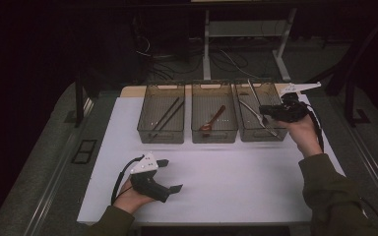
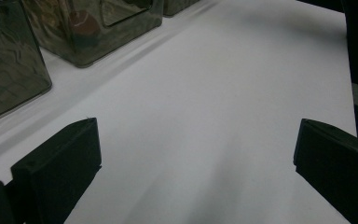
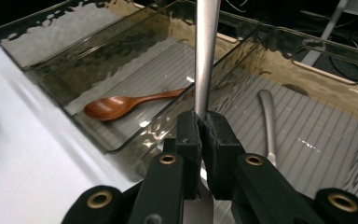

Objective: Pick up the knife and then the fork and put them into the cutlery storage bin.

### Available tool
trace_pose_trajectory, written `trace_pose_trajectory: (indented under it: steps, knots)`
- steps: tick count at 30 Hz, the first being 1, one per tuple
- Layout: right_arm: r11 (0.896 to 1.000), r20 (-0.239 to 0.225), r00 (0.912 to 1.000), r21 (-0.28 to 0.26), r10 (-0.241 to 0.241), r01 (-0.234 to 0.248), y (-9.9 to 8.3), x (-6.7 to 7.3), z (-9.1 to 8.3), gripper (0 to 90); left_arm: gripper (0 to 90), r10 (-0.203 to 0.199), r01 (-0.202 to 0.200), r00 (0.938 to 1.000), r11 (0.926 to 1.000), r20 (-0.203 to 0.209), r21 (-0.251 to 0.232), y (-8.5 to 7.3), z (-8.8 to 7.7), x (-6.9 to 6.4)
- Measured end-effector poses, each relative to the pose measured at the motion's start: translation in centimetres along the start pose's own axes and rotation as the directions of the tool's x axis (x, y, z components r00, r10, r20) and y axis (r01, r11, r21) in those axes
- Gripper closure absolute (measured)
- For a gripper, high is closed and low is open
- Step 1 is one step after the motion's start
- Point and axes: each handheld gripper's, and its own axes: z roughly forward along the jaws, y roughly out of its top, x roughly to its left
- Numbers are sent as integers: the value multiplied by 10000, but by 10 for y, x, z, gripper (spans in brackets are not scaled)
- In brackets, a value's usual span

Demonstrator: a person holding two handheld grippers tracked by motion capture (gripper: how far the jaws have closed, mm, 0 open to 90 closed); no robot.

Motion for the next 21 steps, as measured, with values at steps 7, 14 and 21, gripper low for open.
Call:
trace_pose_trajectory:
  steps: [7, 14, 21]
  knots:
    - [9995, 271, 9996, 307, 110, -118, 9, -17, 10, 840, 0, -46, 45, 9999, 10000, -91, -76, 0, -1, 0]
    - [9982, 682, 9977, 589, 38, -78, 13, -34, 19, 840, 0, -97, 96, 9999, 9999, -105, -97, 0, -1, 0]
    - [9934, 796, 9967, 1124, 132, -221, 6, -47, 34, 840, 0, -141, 140, 9998, 9999, -109, -42, 0, -1, 0]
